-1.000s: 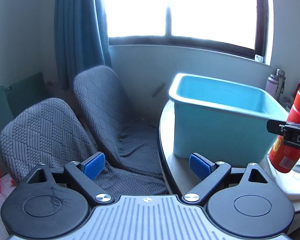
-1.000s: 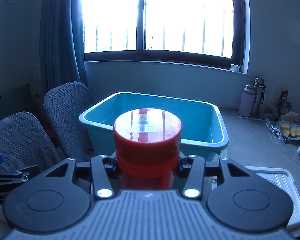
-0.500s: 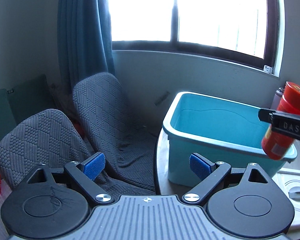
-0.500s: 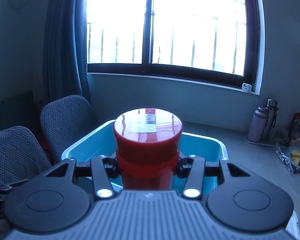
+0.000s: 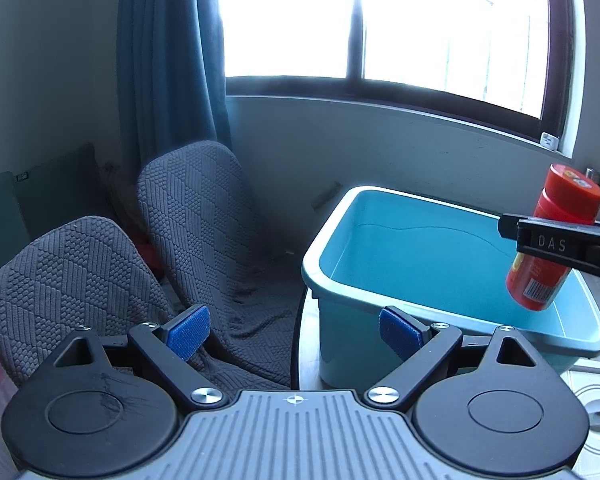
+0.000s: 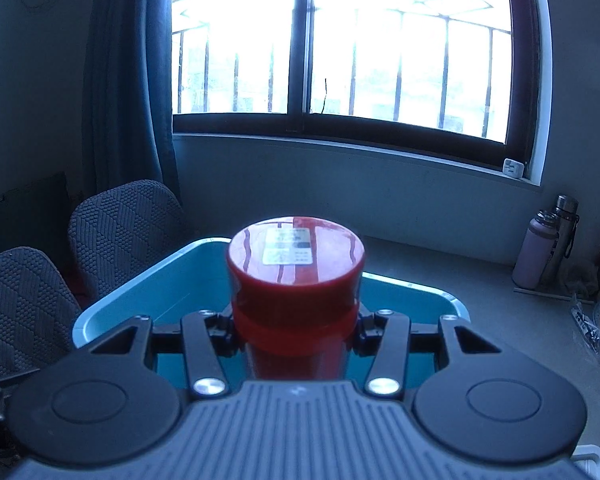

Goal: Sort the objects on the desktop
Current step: 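Lift red canister with right tool into teal bin and open, then raise right tool out of teal bin and back away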

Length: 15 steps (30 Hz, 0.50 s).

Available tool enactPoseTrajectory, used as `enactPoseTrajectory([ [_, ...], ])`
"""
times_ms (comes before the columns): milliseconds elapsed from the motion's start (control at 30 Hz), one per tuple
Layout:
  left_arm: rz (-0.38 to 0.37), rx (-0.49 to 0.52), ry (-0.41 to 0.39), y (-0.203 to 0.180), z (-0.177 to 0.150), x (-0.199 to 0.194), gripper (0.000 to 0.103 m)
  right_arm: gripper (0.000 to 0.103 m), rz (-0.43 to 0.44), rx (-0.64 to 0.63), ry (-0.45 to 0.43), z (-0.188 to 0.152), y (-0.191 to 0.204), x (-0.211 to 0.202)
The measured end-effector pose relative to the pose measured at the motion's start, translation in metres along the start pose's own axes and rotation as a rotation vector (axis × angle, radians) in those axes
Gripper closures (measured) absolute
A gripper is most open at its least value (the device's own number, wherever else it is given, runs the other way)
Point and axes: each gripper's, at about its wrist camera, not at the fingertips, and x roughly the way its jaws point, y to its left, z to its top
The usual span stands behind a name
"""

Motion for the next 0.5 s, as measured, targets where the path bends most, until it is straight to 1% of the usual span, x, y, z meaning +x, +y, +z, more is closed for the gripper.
enactPoseTrajectory([
  [167, 0.008, -0.005, 0.016, -0.005, 0.000, 0.010, 0.010, 0.053, 0.002, 0.014, 0.034, -0.004, -0.006, 0.017],
  [200, 0.010, -0.004, 0.019, -0.006, -0.001, 0.012, 0.010, 0.052, 0.002, 0.017, 0.049, -0.005, -0.007, 0.022],
  [233, 0.011, -0.003, 0.022, -0.006, -0.001, 0.014, 0.010, 0.038, 0.002, 0.020, 0.064, -0.006, -0.007, 0.026],
  [267, 0.014, -0.003, 0.025, -0.007, -0.002, 0.015, 0.010, 0.030, 0.005, 0.015, 0.074, -0.007, -0.007, 0.028],
  [300, 0.017, -0.002, 0.028, -0.007, -0.002, 0.017, 0.010, 0.018, 0.008, 0.009, 0.085, -0.007, -0.006, 0.031],
  [333, 0.020, -0.002, 0.031, -0.007, -0.002, 0.019, 0.010, 0.014, 0.003, 0.004, 0.075, -0.008, -0.005, 0.030],
  [400, 0.026, -0.005, 0.041, -0.006, -0.003, 0.021, 0.010, 0.013, -0.001, 0.003, 0.036, -0.009, -0.004, 0.025],
  [500, 0.023, -0.007, 0.048, -0.005, -0.006, 0.021, 0.010, 0.013, 0.004, 0.007, 0.043, -0.009, -0.005, 0.023],
])
